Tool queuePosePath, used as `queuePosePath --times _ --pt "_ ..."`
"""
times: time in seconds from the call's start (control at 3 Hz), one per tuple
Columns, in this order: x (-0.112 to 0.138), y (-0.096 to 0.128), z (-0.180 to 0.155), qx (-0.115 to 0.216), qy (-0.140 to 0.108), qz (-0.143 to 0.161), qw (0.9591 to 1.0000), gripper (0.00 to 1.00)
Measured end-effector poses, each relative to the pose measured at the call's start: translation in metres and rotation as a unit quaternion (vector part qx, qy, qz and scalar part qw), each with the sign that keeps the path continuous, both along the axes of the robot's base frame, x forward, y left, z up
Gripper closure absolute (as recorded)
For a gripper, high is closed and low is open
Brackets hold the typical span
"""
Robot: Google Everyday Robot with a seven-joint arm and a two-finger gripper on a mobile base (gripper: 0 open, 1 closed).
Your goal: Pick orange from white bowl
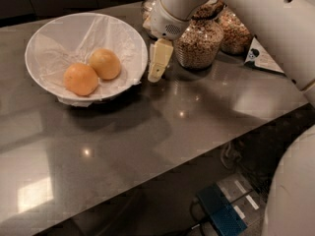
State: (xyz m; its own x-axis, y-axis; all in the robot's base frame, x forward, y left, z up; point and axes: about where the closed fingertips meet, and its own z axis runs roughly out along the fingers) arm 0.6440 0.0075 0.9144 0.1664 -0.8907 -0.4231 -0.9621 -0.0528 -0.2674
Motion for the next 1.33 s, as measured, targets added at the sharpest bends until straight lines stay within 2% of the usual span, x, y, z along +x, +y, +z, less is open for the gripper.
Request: queuePosePath --times 0.33,0.67,1.0,1.33 --pt "0.028 0.033 -0.012 0.033 0.005 0.030 0.9990 0.00" --pt "0.028 0.033 -0.012 0.033 0.005 0.030 0.9990 0.00" --pt "0.024 0.032 -0.010 0.028 0.016 0.035 0.9989 0.00" --pt "-0.020 0.006 0.020 0.034 0.019 0.024 0.9990 0.00"
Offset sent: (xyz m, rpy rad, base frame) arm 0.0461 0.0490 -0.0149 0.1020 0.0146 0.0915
